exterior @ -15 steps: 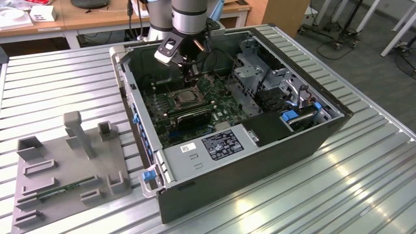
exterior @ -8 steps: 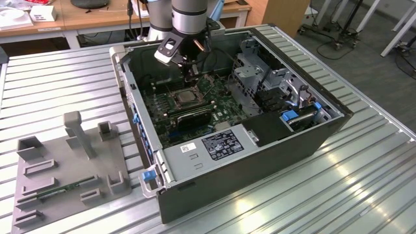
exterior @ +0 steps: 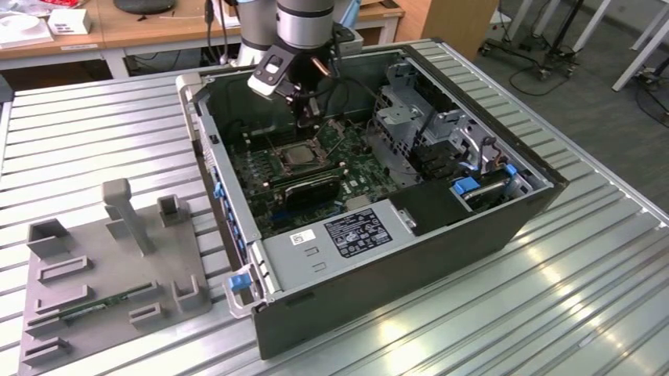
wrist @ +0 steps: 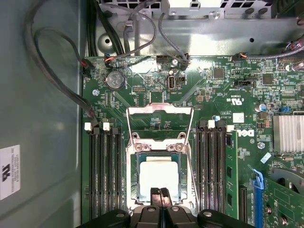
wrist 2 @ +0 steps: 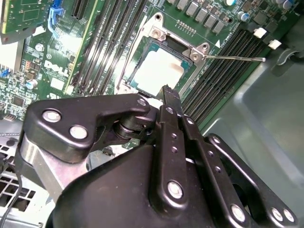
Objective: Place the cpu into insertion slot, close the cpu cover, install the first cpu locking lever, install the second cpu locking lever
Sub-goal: 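Close the cpu cover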
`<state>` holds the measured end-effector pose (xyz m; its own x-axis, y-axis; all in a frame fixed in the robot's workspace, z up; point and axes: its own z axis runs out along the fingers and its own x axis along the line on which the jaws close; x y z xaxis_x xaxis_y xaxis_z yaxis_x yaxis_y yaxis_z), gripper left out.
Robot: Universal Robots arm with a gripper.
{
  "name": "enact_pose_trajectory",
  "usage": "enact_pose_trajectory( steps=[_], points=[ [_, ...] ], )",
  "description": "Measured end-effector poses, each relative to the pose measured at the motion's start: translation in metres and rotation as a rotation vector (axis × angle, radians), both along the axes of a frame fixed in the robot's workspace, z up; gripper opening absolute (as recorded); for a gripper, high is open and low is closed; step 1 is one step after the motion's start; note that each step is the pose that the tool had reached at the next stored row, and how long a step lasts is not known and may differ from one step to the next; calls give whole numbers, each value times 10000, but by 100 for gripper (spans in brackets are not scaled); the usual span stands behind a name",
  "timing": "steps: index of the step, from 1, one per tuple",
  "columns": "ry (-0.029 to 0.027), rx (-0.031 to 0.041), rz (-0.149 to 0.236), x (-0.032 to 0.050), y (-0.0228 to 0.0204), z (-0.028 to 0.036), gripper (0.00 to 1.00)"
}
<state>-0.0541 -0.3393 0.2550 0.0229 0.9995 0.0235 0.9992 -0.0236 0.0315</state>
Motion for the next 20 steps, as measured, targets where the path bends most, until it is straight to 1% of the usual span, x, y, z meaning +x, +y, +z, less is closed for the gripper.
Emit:
enact_pose_trajectory(
  steps=[2, 9, 14, 16, 20],
  points=[
    [0, 0, 1, 0, 0, 17, 11],
    [0, 0, 2, 2, 0, 22, 11],
    [0, 1, 1, 18, 0, 21, 11],
    [-1, 0, 0, 56, 0, 22, 11],
    [0, 0, 0, 57, 0, 22, 11]
  ],
)
